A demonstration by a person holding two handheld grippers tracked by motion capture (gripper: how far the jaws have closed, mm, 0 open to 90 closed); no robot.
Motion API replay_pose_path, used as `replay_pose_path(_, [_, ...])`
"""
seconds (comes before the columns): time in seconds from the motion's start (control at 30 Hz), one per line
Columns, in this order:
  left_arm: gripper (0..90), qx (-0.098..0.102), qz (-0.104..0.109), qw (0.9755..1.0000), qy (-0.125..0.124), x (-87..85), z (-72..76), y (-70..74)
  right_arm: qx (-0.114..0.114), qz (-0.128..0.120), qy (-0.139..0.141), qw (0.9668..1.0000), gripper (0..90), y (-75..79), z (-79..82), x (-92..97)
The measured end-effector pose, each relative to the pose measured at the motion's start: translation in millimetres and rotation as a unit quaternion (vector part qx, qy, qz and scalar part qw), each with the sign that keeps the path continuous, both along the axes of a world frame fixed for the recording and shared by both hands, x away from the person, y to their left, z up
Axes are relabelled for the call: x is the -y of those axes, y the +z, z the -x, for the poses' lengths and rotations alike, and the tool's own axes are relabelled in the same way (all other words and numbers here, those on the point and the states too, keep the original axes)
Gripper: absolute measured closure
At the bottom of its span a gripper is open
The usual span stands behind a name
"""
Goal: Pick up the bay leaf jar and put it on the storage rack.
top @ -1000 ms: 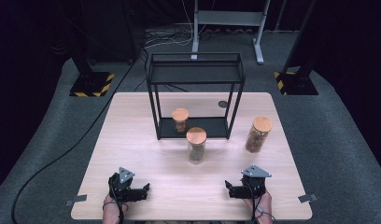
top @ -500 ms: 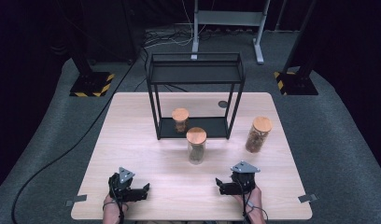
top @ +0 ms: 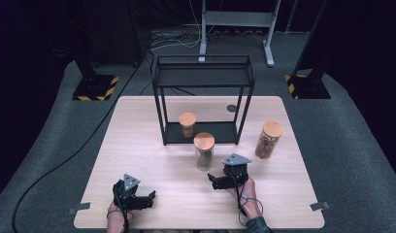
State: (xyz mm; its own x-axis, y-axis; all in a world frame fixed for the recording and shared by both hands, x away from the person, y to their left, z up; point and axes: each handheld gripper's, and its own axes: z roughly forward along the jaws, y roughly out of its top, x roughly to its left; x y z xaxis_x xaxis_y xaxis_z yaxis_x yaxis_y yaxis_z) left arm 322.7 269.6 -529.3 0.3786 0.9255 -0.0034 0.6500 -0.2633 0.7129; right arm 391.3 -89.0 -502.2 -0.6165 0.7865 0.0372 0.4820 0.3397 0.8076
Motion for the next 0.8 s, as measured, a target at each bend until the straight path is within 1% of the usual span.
replay_pose_path(0.3, [1.7, 0.0, 0.0, 1.0, 0.0, 0.0, 0.1, 0.0, 0.014, -0.004, 0.017, 0.9998, 0.2, 13.5, -17.9, -20.9])
replay_pose_path(0.37, [1.7, 0.0, 0.0, 1.0, 0.0, 0.0, 0.1, 0.0, 0.017, -0.006, 0.019, 0.9996, 0.2, 14.8, -20.5, -23.2])
replay_pose_path(0.67, [1.7, 0.0, 0.0, 1.0, -0.001, 0.0, 0.1, 0.1, 0.02, -0.008, 0.025, 0.9995, 0.2, 17.5, -30.6, -30.4])
replay_pose_path(0.8, [1.8, 0.0, 0.0, 1.0, -0.001, 0.0, 0.1, 0.0, 0.028, -0.009, 0.027, 0.9992, 0.1, 20.4, -34.7, -34.2])
